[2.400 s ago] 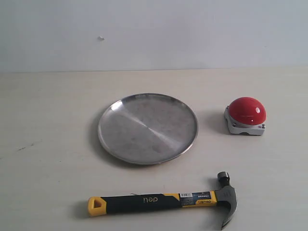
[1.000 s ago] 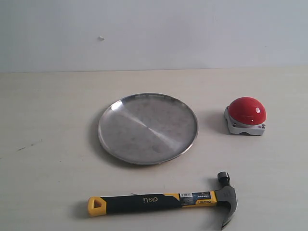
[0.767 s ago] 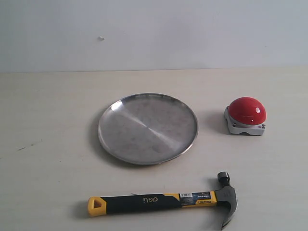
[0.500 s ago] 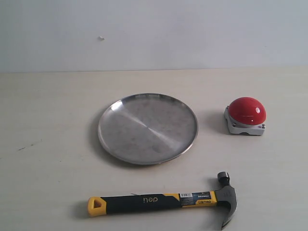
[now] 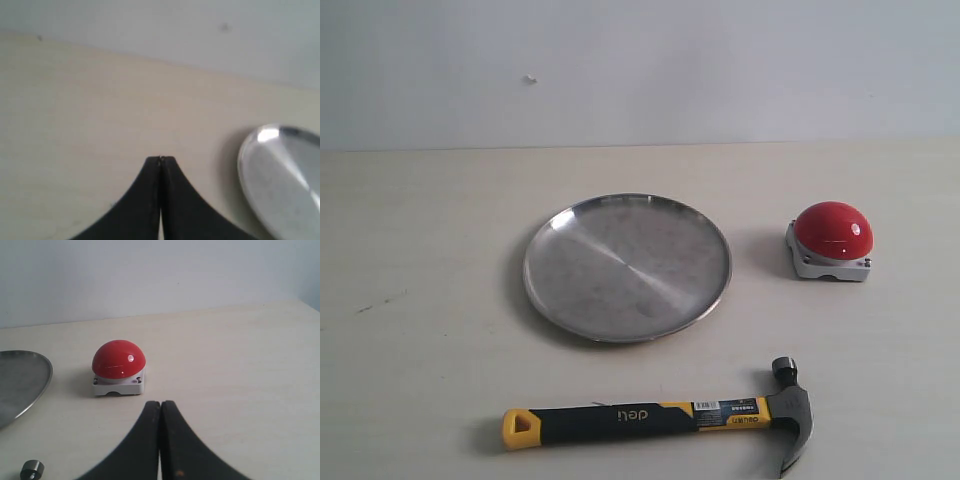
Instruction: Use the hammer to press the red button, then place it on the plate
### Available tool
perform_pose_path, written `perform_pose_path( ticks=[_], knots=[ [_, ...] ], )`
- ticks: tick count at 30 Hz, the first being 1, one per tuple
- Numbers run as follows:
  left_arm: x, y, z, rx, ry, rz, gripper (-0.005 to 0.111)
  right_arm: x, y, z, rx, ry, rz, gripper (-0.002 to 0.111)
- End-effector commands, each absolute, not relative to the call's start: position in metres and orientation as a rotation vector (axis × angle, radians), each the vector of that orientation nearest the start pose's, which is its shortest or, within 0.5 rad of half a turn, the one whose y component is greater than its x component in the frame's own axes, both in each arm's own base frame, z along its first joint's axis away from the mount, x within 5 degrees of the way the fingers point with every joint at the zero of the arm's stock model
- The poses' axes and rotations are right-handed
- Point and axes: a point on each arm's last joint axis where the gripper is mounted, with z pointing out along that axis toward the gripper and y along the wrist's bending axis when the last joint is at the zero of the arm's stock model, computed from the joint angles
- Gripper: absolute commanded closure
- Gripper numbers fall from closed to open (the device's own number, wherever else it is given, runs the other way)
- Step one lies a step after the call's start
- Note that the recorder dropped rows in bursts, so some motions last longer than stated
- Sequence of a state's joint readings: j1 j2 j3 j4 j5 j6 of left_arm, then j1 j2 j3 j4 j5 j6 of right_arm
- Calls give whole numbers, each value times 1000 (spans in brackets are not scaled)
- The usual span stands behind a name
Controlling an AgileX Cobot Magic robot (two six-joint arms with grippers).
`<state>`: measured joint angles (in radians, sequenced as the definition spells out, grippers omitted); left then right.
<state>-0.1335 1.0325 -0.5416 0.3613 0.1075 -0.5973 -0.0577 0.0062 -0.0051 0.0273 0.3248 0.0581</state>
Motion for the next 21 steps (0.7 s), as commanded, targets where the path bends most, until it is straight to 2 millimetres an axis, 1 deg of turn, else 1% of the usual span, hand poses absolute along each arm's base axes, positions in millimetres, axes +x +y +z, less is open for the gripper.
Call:
perform_pose_path(
  ticks=[1,4,7,9,12,13,15,17,21],
  knots=[
    [229,-56,243,98,2329,-90,107,54,-3,185,123,1788,20,108],
    [240,-85,234,311,2472,-20,107,54,-3,185,123,1788,20,108],
    [247,-118,234,616,2537,-4,107,54,-3,185,123,1788,20,108],
    [247,-140,234,788,2579,-57,107,54,-3,185,123,1788,20,108],
    [246,-177,235,1061,2583,-240,107,54,-3,185,123,1788,20,108],
    [245,-191,236,1207,2552,-301,107,54,-3,185,123,1788,20,108],
    [243,-209,236,1369,2514,-399,107,54,-3,185,123,1788,20,108],
    [245,-227,235,1456,2496,-436,107,54,-3,185,123,1788,20,108],
    [252,-255,228,1571,2453,-391,107,54,-3,185,123,1788,20,108]
  ],
)
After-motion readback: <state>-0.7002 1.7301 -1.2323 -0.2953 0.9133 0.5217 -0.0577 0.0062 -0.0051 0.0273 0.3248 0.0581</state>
